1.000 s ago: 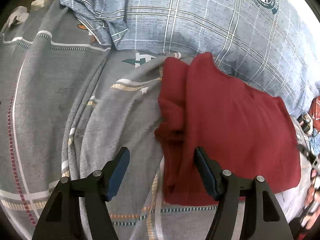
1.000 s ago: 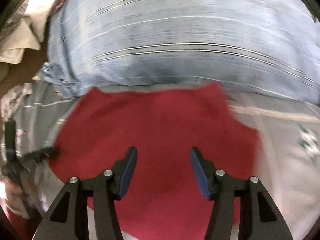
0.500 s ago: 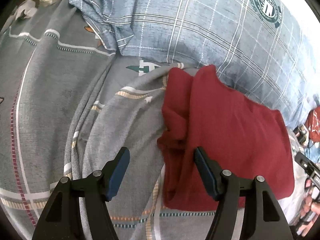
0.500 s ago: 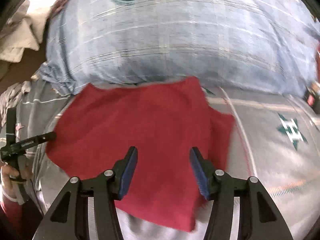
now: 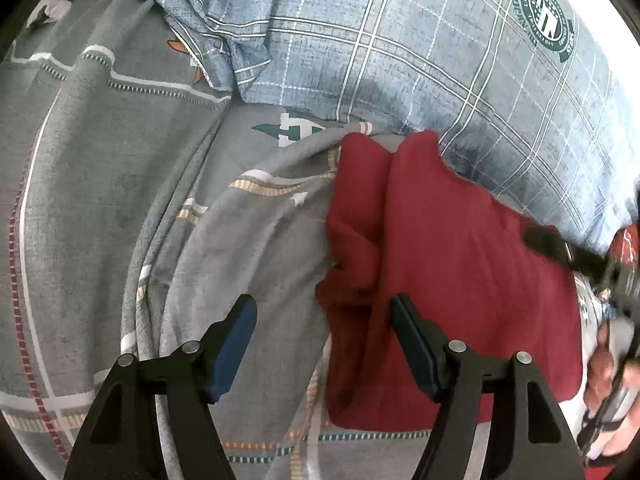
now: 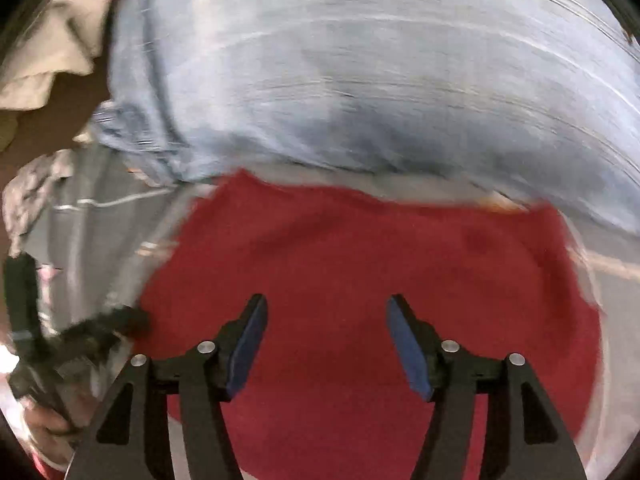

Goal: Fold small clothes
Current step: 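Bring the right tool toward the left tool over the folded shirt, then grasp the folded shirt edge with the left tool while the right tool grips beside it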

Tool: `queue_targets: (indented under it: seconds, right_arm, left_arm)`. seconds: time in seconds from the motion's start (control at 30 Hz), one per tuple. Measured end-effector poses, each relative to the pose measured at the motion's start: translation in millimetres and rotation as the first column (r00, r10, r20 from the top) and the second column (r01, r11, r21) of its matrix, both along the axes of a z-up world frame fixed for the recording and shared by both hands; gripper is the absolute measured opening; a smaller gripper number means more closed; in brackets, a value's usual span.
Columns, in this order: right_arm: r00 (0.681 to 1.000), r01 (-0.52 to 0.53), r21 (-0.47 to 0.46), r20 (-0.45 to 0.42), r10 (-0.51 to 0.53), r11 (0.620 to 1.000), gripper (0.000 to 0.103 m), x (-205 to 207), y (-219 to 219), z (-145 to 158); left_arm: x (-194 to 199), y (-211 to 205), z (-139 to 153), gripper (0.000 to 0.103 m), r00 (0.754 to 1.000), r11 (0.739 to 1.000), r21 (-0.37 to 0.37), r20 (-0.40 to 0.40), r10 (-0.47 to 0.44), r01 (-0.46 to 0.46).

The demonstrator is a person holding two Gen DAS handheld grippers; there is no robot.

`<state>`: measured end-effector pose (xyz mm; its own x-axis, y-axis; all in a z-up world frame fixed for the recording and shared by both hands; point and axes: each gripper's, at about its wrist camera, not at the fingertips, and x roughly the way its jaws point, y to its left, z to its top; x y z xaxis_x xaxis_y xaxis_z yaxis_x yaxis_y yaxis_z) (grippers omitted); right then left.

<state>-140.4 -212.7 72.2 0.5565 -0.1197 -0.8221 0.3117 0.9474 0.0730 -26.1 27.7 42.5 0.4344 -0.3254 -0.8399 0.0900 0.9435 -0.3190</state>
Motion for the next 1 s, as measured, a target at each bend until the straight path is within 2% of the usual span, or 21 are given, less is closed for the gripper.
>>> queue_targets:
  seconds: [0.07, 0.13, 0.23, 0.3, 0.37, 0.43, 0.47, 0.57, 0.67, 0.8, 0.9, 0.97, 1.0]
  right_arm:
    - [0.998, -0.058, 0.063, 0.003, 0.058, 0.996, 0.077, 29.3, 19.1, -4.0]
    - [0.997, -0.079, 0.103, -0.016, 0.081, 0.992, 0.082, 61.3, 31.7, -12.6]
    - [0.990, -0.088, 0.146, -0.098, 0.103, 0.985, 0.082, 110.8, 46.0, -34.9]
    - [0.983, -0.084, 0.142, -0.149, 0.106, 0.986, 0.085, 133.7, 55.2, -52.1]
    - [0.980, -0.112, 0.055, -0.160, 0.120, 0.992, 0.084, 147.5, 67.3, -61.7]
    - [0.977, -0.155, -0.051, -0.157, 0.145, 0.987, 0.058, 150.0, 75.0, -66.4]
    - [0.978, -0.145, -0.076, -0.160, 0.132, 0.986, 0.039, 150.0, 73.4, -68.5]
    - [0.982, -0.142, 0.009, -0.121, 0.142, 0.990, 0.019, 141.1, 57.6, -63.7]
    - [0.987, -0.147, 0.101, -0.045, 0.152, 0.984, 0.016, 121.2, 42.3, -42.5]
    - [0.985, -0.172, 0.122, 0.016, 0.171, 0.978, 0.015, 103.2, 35.8, -17.0]
    - [0.984, -0.176, 0.125, 0.025, 0.174, 0.976, 0.015, 103.4, 32.7, -9.3]
    - [0.985, -0.172, 0.128, 0.026, 0.170, 0.977, 0.016, 103.8, 32.2, -9.4]
    - [0.985, -0.170, 0.123, 0.025, 0.168, 0.978, 0.023, 99.6, 32.2, -6.9]
  left_arm:
    - [-0.4, 1.2, -1.6, 0.071, 1.000, 1.000, -0.001, -0.008, 0.002, -0.002]
    - [0.0, 1.5, -2.2, 0.071, 1.000, 1.000, -0.002, -0.009, 0.002, -0.002]
    - [1.5, -0.7, -3.2, 0.071, 1.000, 1.000, 0.009, -0.012, -0.005, 0.005]
    - [2.1, -2.0, -3.5, 0.071, 1.000, 1.000, 0.012, -0.011, -0.007, 0.007]
    - [3.0, -1.3, -4.2, 0.073, 1.000, 1.000, 0.009, -0.014, -0.003, 0.003]
    - [5.4, 0.6, -5.6, 0.074, 1.000, 1.000, -0.002, -0.022, 0.007, -0.007]
    - [6.7, 0.9, -6.1, 0.074, 1.000, 1.000, -0.009, -0.025, 0.011, -0.011]
    - [10.9, -3.1, -5.3, 0.075, 1.000, 1.000, -0.027, -0.010, 0.015, -0.015]
    - [13.4, -14.3, -2.9, 0.075, 1.000, 0.999, -0.038, 0.029, -0.011, 0.012]
    - [12.9, -27.3, -5.8, 0.072, 0.996, 0.991, -0.100, 0.042, -0.082, 0.086]
    - [11.2, -29.8, -7.9, 0.047, 0.993, 0.987, -0.110, 0.051, -0.110, 0.115]
    - [9.0, -27.5, -3.7, 0.043, 0.990, 0.981, -0.141, 0.071, -0.121, 0.130]
    - [7.1, -25.6, 0.7, 0.041, 0.988, 0.977, -0.163, 0.094, -0.122, 0.136]
